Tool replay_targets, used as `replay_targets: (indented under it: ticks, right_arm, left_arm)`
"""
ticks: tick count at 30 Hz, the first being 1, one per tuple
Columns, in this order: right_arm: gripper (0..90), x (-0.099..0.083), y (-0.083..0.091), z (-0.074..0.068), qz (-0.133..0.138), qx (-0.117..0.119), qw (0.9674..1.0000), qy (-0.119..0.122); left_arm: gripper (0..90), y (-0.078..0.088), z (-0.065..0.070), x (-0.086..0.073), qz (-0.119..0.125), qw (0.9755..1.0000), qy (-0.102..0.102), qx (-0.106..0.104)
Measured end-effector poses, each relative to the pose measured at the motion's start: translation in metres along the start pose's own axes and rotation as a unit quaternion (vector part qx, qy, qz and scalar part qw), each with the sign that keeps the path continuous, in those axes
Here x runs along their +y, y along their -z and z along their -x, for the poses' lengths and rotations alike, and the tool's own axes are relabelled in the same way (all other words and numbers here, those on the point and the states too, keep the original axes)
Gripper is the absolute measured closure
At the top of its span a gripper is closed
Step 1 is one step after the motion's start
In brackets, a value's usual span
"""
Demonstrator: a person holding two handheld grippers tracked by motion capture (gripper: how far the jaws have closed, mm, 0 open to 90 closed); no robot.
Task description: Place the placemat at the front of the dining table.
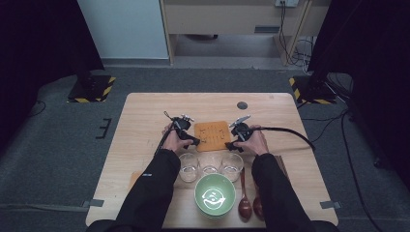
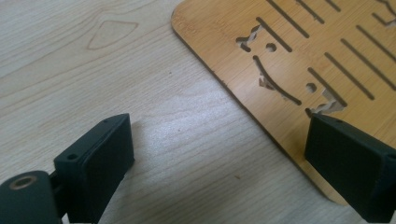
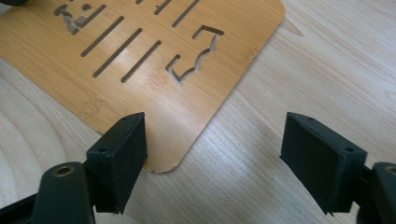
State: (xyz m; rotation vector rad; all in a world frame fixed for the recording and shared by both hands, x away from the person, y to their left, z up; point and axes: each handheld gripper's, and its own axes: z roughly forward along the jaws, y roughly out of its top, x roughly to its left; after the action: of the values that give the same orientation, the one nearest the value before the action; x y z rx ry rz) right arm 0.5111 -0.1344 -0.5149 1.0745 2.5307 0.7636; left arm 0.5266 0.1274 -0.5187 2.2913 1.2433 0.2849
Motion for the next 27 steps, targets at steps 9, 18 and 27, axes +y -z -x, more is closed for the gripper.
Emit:
replay_targets:
  ticks: [9,18,27]
  right_arm:
    - [29.2,-0.002,-0.003,-0.008,0.021,0.044,0.9988,0.002]
    - [29.4,-0.007,-0.006,-0.014,0.038,0.048,0.9980,0.014]
    - [30.4,-0.008,-0.007,-0.018,0.053,0.052,0.9972,0.001]
  left_arm:
    - [9.6,0.001,-0.006,0.000,0.003,0.9998,-0.004,0.020]
    - [16.3,0.005,-0.006,-0.004,0.034,0.9993,0.013,0.002]
    - [10.3,0.007,0.002,-0.015,0.043,0.9985,-0.020,-0.029]
